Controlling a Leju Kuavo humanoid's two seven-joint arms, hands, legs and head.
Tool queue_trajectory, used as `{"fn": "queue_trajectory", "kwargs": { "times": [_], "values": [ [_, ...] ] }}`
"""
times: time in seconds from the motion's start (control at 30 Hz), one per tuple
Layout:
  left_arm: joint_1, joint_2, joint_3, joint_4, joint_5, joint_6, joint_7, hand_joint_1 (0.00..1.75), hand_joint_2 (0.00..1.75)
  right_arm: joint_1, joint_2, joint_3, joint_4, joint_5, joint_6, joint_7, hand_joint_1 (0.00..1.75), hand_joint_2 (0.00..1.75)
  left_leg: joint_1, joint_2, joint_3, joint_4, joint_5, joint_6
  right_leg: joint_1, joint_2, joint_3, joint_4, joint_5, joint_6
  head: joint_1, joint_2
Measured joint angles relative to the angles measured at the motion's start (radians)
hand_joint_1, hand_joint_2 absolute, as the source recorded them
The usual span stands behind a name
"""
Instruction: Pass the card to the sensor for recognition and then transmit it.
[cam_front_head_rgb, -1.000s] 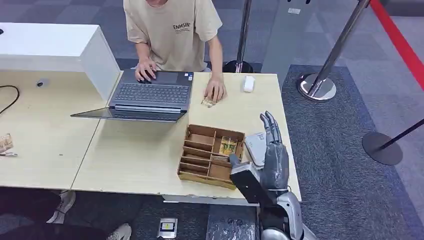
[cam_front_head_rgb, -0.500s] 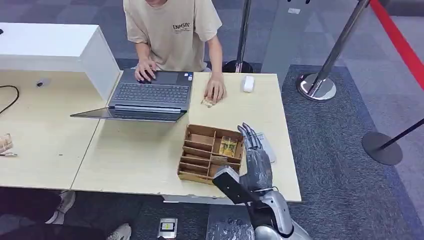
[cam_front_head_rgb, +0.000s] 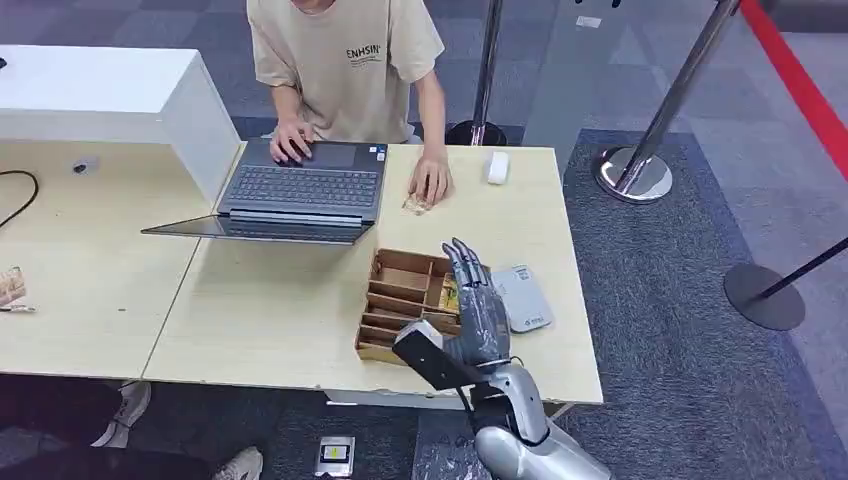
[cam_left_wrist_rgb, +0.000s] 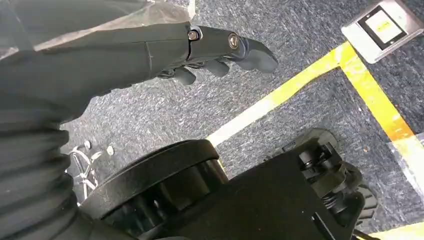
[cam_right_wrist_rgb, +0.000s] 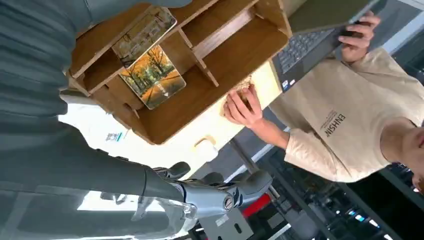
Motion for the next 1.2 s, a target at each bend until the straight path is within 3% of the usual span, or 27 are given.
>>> {"fn": "queue_trajectory", "kwargs": {
  "times": [0.13,0.3,0.53,1.03,1.1,1.13,1.17,1.2],
  "values": [
    [0.0,-0.001,-0.007,0.0,0.001,0.0,0.003,0.0,1.75,0.001,0.005,-0.009,0.048,0.062,0.0,-0.034,0.0,1.75,0.0,0.0,0.0,0.0,0.0,0.0,0.0,0.0,0.0,0.0,0.0,0.0,0.0,0.0],
    [0.001,-0.006,-0.008,0.0,0.005,0.002,0.003,0.0,1.75,0.035,0.032,-0.103,0.092,0.147,-0.003,-0.155,0.0,1.75,0.0,0.0,0.0,0.0,0.0,0.0,0.0,0.0,0.0,0.0,0.0,0.0,0.0,0.0],
    [0.001,-0.008,-0.008,0.0,0.003,-0.002,0.007,0.0,1.75,0.04,0.07,-0.177,0.158,0.171,-0.003,-0.163,0.0,1.75,0.0,0.0,0.0,0.0,0.0,0.0,0.0,0.0,0.0,0.0,0.0,0.0,0.0,0.0],
    [0.001,-0.009,-0.01,0.0,-0.003,-0.001,0.007,0.0,1.75,0.043,0.109,-0.216,0.228,0.198,-0.003,-0.154,0.03,1.75,0.0,0.0,0.0,0.0,0.0,0.0,0.0,0.0,0.0,0.0,0.0,0.0,0.0,0.0],
    [0.001,-0.009,-0.012,0.0,-0.004,-0.001,0.007,0.0,1.75,0.043,0.112,-0.219,0.235,0.193,-0.003,-0.155,0.56,1.75,0.0,0.0,0.0,0.0,0.0,0.0,0.0,0.0,0.0,0.0,0.0,0.0,0.0,0.0],
    [0.001,-0.009,-0.013,0.0,-0.005,-0.001,0.007,0.0,1.75,0.043,0.113,-0.222,0.24,0.189,-0.003,-0.155,1.5,1.75,0.0,0.0,0.0,0.0,0.0,0.0,0.0,0.0,0.0,0.0,0.0,0.0,0.0,0.0],
    [0.001,-0.009,-0.014,0.0,-0.006,-0.001,0.007,0.0,1.75,0.042,0.113,-0.223,0.243,0.186,-0.003,-0.155,1.75,1.75,0.0,0.0,0.0,0.0,0.0,0.0,0.0,0.0,0.0,0.0,0.0,0.0,0.0,0.0],
    [0.001,-0.009,-0.014,0.0,-0.006,-0.001,0.006,0.0,1.75,0.042,0.113,-0.224,0.245,0.185,-0.003,-0.155,1.75,1.75,0.0,0.0,0.0,0.0,0.0,0.0,0.0,0.0,0.0,0.0,0.0,0.0,0.0,0.0]
  ]
}}
